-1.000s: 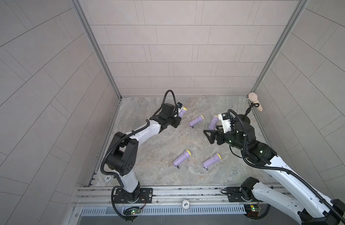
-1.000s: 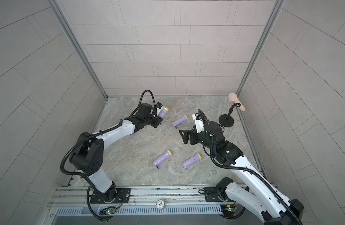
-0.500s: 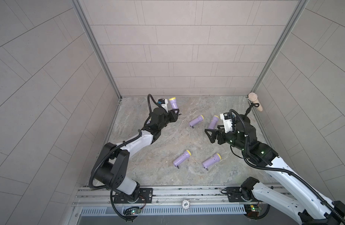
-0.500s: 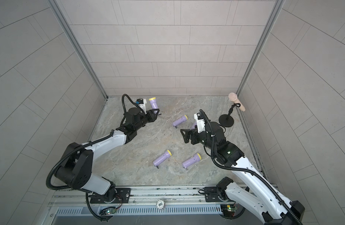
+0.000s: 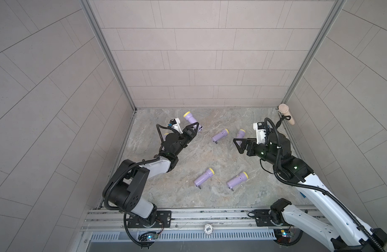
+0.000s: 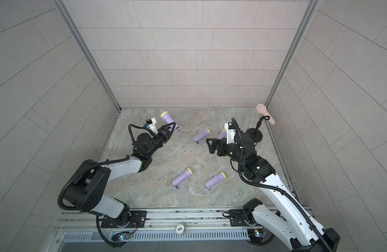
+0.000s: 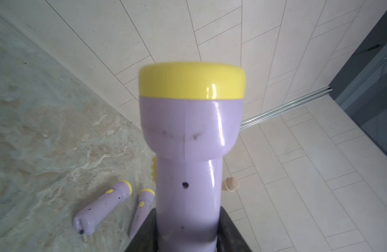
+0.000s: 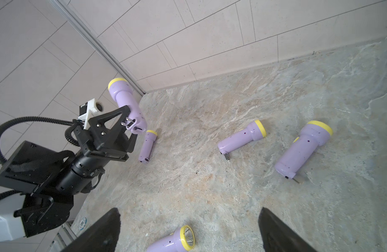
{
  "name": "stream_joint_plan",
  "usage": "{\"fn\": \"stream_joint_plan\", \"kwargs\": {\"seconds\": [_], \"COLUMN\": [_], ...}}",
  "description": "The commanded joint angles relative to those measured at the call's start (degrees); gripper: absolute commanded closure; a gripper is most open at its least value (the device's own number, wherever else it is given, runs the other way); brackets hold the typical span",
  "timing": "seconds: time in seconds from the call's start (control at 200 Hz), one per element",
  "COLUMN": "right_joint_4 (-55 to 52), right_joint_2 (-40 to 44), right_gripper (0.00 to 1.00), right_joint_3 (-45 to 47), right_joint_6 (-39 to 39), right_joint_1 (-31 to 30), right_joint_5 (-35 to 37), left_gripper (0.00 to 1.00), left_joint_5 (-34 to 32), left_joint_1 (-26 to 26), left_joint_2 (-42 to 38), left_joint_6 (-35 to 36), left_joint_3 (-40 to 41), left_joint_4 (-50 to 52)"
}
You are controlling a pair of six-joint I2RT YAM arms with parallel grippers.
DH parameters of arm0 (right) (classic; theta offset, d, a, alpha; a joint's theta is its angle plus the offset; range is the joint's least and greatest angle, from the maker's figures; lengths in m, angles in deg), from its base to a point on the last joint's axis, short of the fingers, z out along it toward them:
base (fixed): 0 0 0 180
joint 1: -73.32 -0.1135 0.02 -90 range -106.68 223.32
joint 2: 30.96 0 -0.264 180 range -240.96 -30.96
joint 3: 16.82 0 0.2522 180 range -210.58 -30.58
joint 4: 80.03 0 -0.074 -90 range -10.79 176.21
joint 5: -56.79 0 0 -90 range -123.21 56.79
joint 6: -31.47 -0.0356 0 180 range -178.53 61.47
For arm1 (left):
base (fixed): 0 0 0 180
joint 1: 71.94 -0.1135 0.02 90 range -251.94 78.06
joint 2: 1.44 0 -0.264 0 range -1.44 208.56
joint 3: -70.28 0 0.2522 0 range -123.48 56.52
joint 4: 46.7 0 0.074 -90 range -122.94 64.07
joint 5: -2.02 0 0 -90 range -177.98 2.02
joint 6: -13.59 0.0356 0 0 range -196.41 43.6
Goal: Close the plug at the bottom of the flashlight
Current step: Pick up the flashlight from the center of the board, then close the plug of the flashlight.
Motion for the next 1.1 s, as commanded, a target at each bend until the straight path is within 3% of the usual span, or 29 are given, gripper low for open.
{"fn": "stream_joint_plan", "kwargs": {"seconds": [0.0,0.32,0.58,1.096], "right_joint_4": [5.36,19.22,36.73,52.29], "right_joint_2": [-0.56,-6.12,-6.58,-12.68], "right_gripper": [0.00,0.00,0.00,0.00], "right_joint_3": [0.42,3.61,11.25,16.90], "right_joint_6": [-9.10,-24.52,-35.27,-42.94], "right_joint_1": [1.65,2.26,2.17,-0.80], "right_joint_5": [-4.28,-10.69,-8.33,-3.66], "left_gripper": [1.00,1.00,1.00,1.00], "left_joint_5": [1.08,4.33,7.67,6.67], "left_joint_1": [-0.23,0.19,1.50,5.36], "left_joint_2": [1.58,2.85,4.59,6.72], "left_joint_6": [-7.03,-11.67,-16.47,-19.74], "left_joint_3": [1.24,0.39,-1.00,-2.52], "left_joint_4": [-12.12,-13.18,-13.26,-13.43]}}
